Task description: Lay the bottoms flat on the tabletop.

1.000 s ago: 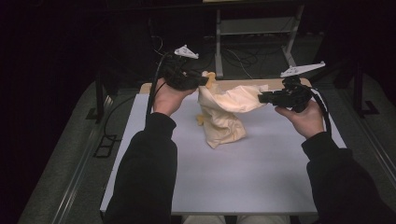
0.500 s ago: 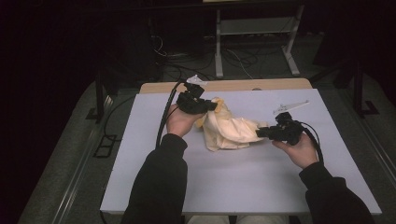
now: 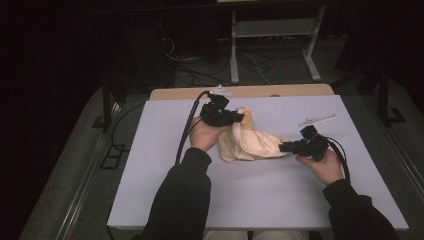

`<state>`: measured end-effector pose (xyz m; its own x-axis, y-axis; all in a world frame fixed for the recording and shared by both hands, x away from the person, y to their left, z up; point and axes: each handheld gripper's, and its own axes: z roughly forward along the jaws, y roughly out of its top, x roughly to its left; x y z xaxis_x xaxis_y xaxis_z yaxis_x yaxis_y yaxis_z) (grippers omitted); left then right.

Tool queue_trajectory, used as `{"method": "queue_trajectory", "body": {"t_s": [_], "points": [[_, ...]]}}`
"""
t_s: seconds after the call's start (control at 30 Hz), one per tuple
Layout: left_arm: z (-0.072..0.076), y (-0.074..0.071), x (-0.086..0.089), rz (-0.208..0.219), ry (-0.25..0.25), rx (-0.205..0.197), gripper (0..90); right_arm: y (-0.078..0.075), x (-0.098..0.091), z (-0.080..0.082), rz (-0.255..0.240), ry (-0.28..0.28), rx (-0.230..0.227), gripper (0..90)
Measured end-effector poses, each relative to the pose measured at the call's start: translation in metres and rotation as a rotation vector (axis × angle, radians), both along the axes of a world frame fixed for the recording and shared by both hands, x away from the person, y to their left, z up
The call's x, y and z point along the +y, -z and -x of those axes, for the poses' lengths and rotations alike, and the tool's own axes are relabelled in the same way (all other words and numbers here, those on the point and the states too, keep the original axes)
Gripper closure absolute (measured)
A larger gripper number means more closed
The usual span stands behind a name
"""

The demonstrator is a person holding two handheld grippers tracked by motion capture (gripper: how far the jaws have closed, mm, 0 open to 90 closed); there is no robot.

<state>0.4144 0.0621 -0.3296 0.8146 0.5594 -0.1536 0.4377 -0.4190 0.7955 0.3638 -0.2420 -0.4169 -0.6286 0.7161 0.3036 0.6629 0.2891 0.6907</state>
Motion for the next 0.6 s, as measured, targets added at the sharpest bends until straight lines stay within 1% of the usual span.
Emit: {"method": "queue_trajectory", "body": {"t_s": [0.2, 0.33, 0.43, 0.47, 0.53, 0.6], "points": [[0.002, 0.008, -0.019, -0.004, 0.037, 0.01, 81.2, 0.0, -0.008, 0.001, -0.013, 0.014, 0.004, 79.6], [0.006, 0.012, -0.029, 0.006, 0.049, 0.013, 81.2, -0.002, -0.014, 0.003, -0.028, 0.04, -0.004, 79.5], [0.01, 0.019, -0.036, 0.022, 0.057, 0.011, 81.2, -0.003, -0.017, 0.005, -0.042, 0.051, -0.008, 79.4], [0.012, 0.022, -0.039, 0.018, 0.062, 0.01, 81.2, -0.004, -0.018, 0.006, -0.044, 0.058, -0.006, 79.3], [0.016, 0.028, -0.044, 0.026, 0.073, 0.013, 81.2, -0.004, -0.019, 0.006, -0.045, 0.064, -0.009, 79.1], [0.019, 0.032, -0.049, 0.028, 0.084, 0.017, 81.2, -0.004, -0.021, 0.007, -0.047, 0.07, -0.001, 78.4]]}}
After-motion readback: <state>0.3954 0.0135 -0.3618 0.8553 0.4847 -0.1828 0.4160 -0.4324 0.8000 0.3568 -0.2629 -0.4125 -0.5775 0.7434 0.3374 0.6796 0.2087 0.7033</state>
